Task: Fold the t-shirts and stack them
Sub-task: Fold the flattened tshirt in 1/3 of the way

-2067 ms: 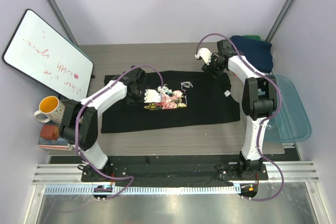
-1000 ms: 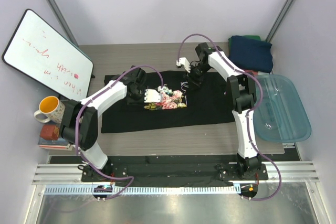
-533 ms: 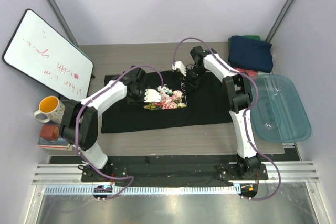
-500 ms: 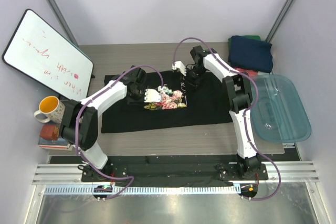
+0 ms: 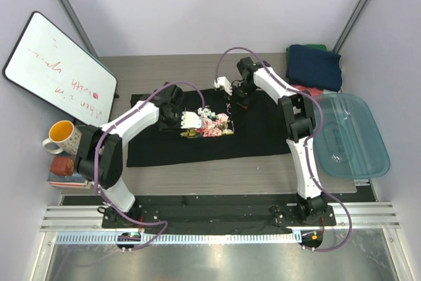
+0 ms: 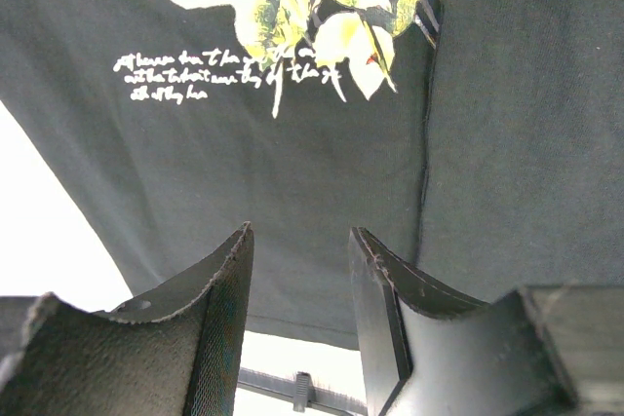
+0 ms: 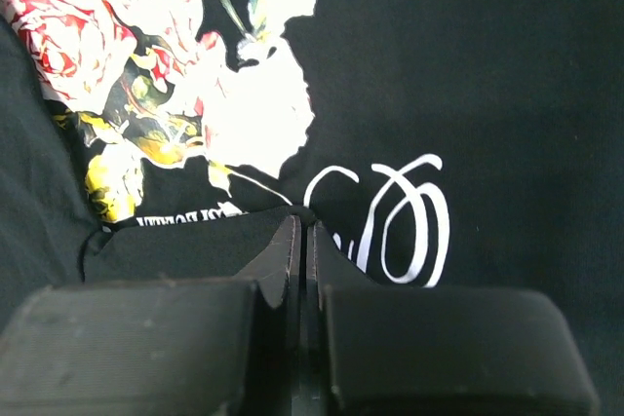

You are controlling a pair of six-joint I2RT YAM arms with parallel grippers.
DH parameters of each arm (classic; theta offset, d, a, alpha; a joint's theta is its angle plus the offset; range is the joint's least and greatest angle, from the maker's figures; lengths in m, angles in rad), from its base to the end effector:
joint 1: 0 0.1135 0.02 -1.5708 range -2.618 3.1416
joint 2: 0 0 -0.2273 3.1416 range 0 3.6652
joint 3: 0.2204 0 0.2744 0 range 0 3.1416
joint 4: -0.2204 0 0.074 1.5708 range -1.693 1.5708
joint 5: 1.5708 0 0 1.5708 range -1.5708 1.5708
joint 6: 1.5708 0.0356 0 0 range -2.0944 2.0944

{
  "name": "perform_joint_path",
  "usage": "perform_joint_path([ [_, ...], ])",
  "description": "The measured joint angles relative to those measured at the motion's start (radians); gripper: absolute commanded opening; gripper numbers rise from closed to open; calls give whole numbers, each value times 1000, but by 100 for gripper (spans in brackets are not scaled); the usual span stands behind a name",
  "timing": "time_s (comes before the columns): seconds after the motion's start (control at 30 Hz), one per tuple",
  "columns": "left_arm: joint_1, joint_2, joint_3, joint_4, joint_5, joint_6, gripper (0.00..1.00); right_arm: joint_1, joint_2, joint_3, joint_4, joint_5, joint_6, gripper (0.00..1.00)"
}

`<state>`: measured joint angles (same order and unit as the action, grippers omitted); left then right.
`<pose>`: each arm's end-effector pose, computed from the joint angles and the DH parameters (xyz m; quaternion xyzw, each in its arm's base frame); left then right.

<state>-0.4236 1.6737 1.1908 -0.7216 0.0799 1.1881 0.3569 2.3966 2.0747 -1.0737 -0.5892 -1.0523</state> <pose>0.3157 -0.1455 0.1662 0.7138 0.6751 0.0314 0.1835 0.4411 0.1856 0.1378 -0.6368 0.7098 0.2434 0.1773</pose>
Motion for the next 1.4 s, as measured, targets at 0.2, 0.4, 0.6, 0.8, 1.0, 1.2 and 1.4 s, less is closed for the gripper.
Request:
perform_joint_path([
  [0.2, 0, 0, 0, 3, 3, 0, 45, 20, 0, 0, 1, 0, -15, 2],
  [0.4, 0, 0, 0, 14, 8, 0, 45, 34, 0, 0, 8, 1, -13, 49],
  [0.6, 0, 18, 0, 111, -16, -43, 45, 35, -12, 0, 82, 39, 24, 57],
  [0.8, 38, 166, 151, 205, -65, -148, 48, 11, -30, 52, 253, 172, 151, 67],
  [1.0, 155, 369, 486, 199, -60, -193, 52, -102, -25, 187, 349, 272, 202, 73],
  [1.2, 251, 453, 640, 98, -39, -119, 54, -256, -10, 186, 387, 322, 209, 77],
  [1.4, 292, 489, 642, -50, 18, 2, 55, -313, 15, 108, 354, 319, 205, 78],
])
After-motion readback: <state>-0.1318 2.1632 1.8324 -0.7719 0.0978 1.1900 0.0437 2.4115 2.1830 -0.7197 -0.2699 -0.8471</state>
